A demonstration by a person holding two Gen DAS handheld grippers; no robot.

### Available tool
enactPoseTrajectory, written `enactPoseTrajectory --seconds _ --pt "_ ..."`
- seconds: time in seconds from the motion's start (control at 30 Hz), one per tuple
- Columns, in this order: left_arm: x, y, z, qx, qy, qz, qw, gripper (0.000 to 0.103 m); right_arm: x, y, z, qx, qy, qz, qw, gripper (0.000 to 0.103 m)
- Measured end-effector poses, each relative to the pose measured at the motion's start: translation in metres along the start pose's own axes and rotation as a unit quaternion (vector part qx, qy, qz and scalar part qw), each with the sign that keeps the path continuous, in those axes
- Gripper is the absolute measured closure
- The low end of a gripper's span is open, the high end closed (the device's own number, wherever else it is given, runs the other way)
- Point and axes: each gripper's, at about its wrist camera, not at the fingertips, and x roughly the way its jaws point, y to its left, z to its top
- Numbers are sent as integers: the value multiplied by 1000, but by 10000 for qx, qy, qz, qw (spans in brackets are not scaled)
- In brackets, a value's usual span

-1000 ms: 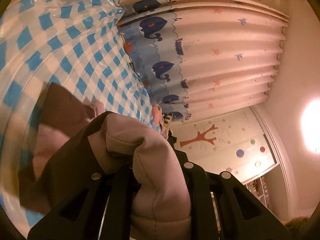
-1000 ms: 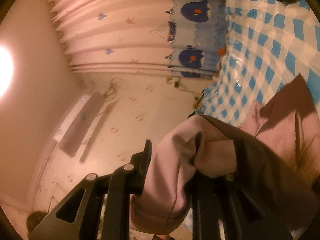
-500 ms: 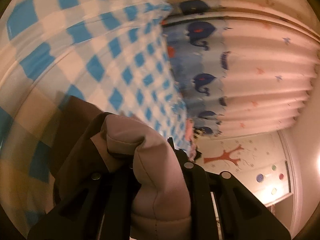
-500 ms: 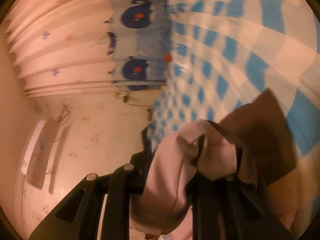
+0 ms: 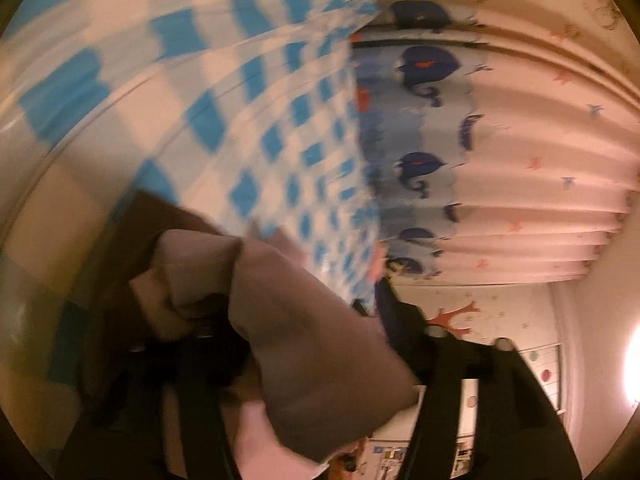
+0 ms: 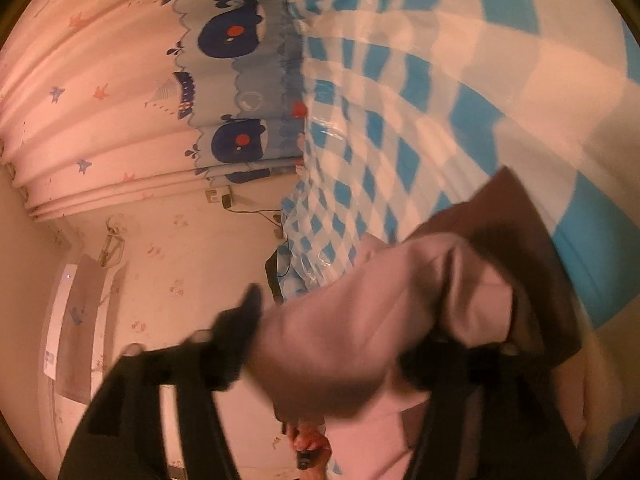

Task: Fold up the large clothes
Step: 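Lift the hem with both tools and fold it toward the collar, then lay the folded hem on the jacket and open both tools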

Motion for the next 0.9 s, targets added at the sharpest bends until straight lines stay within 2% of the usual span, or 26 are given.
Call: enactPoseTrajectory --seconds 0.03,0.07,0.17,0.23,0.3,0.37,0.4,0.43,0.47,0.53,0.57,0.6,0.63,0.67,0.73,0.77,0.87,0.9 --pt "-3 -8 0 -24 -44 -97 9999 32 -4 10 0 -66 -55 -12 10000 30" --pt "-5 -15 -1 -45 -101 -187 9998 29 -6 16 -1 -94 -88 -8 9999 27" --pt "-16 -32 -2 -94 -303 -526 9981 19 -16 37 -5 -298 -150 -111 9994 24" --pt "-25 -47 -6 19 -455 -595 9972 16 -23 63 -16 -864 -239 -519 9946 24" --pt "-31 -72 -18 660 -578 -263 9958 16 -23 95 -33 -1673 -336 -1039 9798 24" --pt "-31 -102 -41 1600 -704 345 9840 16 -15 126 -55 -2618 -433 -1626 9503 21" --pt "-28 -117 -56 2150 -758 694 9712 16 -8 143 -72 -3209 -533 -1998 9243 20" --pt "-23 -129 -71 2672 -816 1030 9546 16 -2 152 -84 -3632 -603 -2250 9021 18" --pt "-14 -142 -90 3320 -871 1426 9284 15 9 163 -102 -4212 -686 -2600 8662 14" --pt "7 -156 -120 4351 -945 2057 8715 15 31 168 -126 -4908 -734 -3014 8141 14" --pt "23 -158 -131 4771 -874 2307 8435 15 45 165 -132 -5097 -728 -3203 7952 14" --pt "37 -157 -135 5002 -838 2542 8235 15 58 159 -134 -5168 -730 -3370 7836 14" --pt "50 -154 -136 5156 -759 2706 8094 15 69 151 -132 -5202 -718 -3509 7753 14" --pt "66 -145 -132 5192 -635 2834 8038 15 79 145 -130 -5226 -737 -3649 7670 14" --pt "88 -127 -118 5107 -508 3165 7978 16 103 126 -117 -5187 -694 -3963 7544 14" --pt "95 -118 -112 5037 -461 3280 7978 16 111 117 -111 -5153 -671 -4105 7493 14" --pt "114 -76 -80 4533 -229 3670 8120 16 134 84 -84 -4890 -450 -4501 7458 14" --pt "116 -65 -73 4411 -215 3703 8172 16 140 70 -73 -4734 -344 -4588 7512 14"
